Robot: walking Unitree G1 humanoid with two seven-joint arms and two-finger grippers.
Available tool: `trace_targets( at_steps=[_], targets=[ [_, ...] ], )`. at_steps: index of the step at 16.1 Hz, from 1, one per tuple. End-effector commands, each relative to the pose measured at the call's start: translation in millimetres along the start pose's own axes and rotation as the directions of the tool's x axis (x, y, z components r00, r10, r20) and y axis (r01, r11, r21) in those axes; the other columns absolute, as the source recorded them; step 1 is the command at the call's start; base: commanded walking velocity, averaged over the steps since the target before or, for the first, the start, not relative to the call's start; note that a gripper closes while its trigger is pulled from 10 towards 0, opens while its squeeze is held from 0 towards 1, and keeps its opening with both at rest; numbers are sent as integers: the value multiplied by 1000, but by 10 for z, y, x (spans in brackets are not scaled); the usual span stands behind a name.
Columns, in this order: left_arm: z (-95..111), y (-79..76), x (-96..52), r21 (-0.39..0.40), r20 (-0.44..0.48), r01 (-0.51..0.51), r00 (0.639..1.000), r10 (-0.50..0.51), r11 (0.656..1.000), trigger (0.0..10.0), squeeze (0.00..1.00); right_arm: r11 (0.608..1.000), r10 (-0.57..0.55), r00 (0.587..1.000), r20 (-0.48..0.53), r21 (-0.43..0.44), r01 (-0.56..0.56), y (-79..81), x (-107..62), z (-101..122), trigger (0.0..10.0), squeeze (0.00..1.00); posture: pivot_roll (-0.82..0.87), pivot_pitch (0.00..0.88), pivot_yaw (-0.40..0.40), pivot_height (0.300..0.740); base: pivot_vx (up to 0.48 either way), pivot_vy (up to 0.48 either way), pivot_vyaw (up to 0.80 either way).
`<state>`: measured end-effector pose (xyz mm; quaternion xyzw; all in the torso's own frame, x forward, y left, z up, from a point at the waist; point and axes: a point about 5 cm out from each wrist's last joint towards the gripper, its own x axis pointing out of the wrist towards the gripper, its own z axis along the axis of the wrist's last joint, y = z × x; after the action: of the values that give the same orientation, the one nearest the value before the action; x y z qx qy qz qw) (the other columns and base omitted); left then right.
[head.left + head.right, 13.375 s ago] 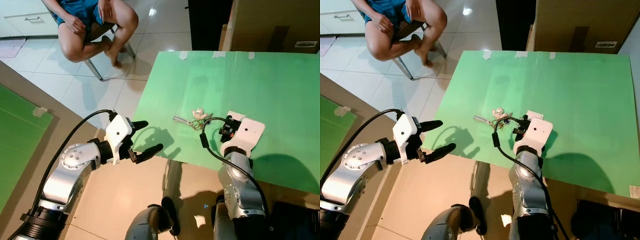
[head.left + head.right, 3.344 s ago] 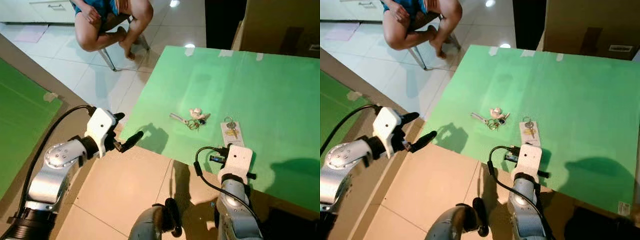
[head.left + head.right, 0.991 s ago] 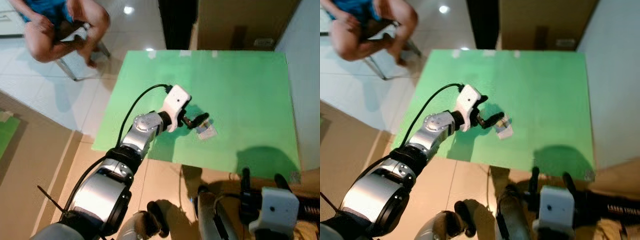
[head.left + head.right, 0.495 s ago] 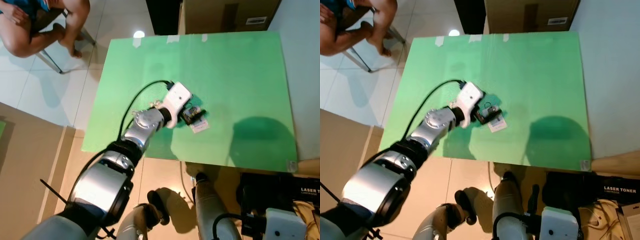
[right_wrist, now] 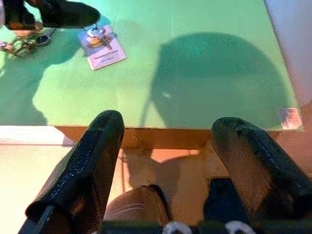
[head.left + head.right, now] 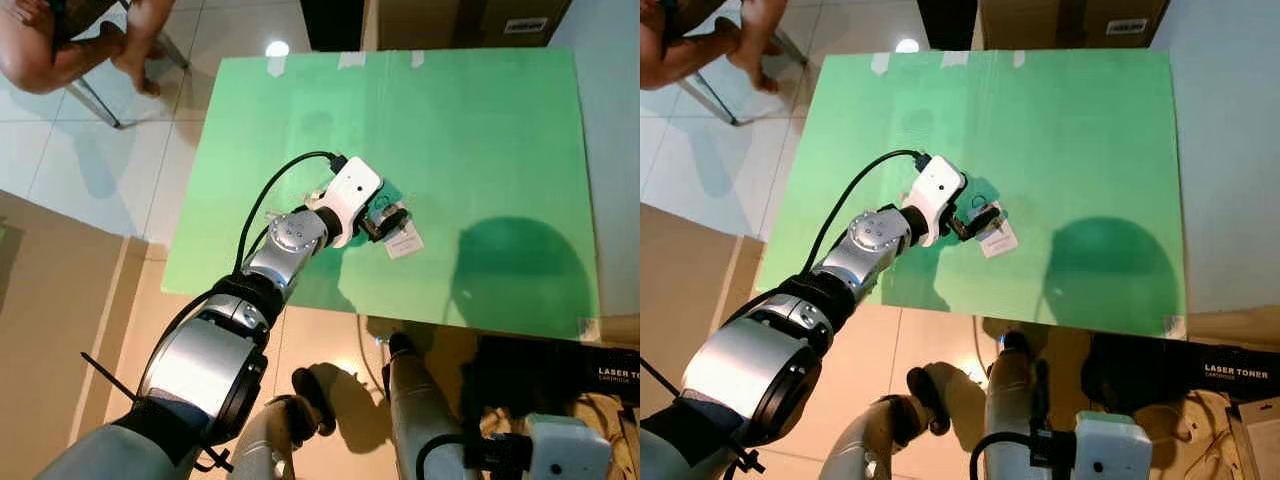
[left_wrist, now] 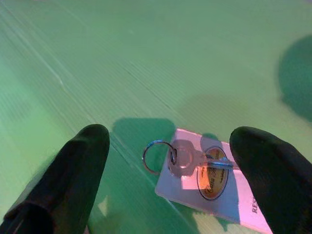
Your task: Hang keys on a hook
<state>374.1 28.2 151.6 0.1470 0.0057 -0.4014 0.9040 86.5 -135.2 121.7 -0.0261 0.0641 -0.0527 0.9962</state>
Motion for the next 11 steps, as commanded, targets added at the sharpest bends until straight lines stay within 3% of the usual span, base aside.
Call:
trace_targets(
  at_steps=[1, 11],
  targets=[
    [-119, -29, -23, -11, -58, 9, 998, -9, 1000, 10000, 0, 1000, 14, 999, -45, 10, -14, -18, -54, -37, 10000, 0, -652, 454, 220, 740, 0, 0, 0],
    [-130, 12, -12, -33, -110, -34, 993, 30, 999, 10000, 0, 995, 91, 992, -90, 36, -88, 84, -170, -44, 10000, 0, -660, 498, 223, 740, 0, 0, 0]
  ],
)
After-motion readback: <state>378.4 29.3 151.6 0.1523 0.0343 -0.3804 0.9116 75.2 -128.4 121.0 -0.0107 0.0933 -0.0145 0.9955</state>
